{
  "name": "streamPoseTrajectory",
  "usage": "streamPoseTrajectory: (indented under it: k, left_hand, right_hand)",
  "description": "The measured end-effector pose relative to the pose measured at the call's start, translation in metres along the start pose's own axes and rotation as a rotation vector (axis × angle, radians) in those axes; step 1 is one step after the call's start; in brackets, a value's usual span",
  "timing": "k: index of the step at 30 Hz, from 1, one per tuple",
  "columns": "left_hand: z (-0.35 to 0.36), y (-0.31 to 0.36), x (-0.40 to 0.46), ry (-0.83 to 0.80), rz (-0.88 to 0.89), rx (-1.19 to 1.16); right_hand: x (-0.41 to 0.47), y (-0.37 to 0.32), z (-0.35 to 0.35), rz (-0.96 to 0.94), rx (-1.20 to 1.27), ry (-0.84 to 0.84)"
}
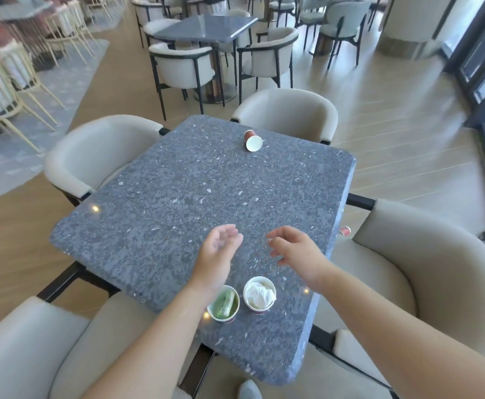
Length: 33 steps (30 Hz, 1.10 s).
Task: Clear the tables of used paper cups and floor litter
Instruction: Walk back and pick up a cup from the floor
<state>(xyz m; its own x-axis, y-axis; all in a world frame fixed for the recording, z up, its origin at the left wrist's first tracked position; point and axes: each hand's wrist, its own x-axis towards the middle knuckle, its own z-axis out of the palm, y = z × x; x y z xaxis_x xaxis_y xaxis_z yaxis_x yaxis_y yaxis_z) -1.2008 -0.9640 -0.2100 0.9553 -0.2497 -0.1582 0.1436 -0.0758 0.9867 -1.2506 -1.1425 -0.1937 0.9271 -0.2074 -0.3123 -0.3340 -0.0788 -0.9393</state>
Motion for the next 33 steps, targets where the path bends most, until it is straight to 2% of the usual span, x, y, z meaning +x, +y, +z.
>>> streamPoseTrajectory:
  k: [7, 18, 25, 33]
  left_hand:
    - [0.087, 0.046, -0.008, -0.08, 0.054, -0.107]
    - [0.269, 0.072, -0.085, -0.266, 0.019, -0.188]
    - [0.377, 0.076, -0.135, -0.364, 0.003, -0.166]
    - [0.462, 0.076, -0.163, -0.476, 0.008, -0.115]
  right_hand:
    - [-0.039, -0.01, -0.083, -0.02, 0.206, 0.098]
    - [-0.143, 0.012, -0.247, -0.073, 0.391, 0.262]
    - [-0.215, 0.037, -0.343, -0.101, 0.504, 0.372]
    - [-0.274, 0.055, -0.416, -0.108, 0.607, 0.53]
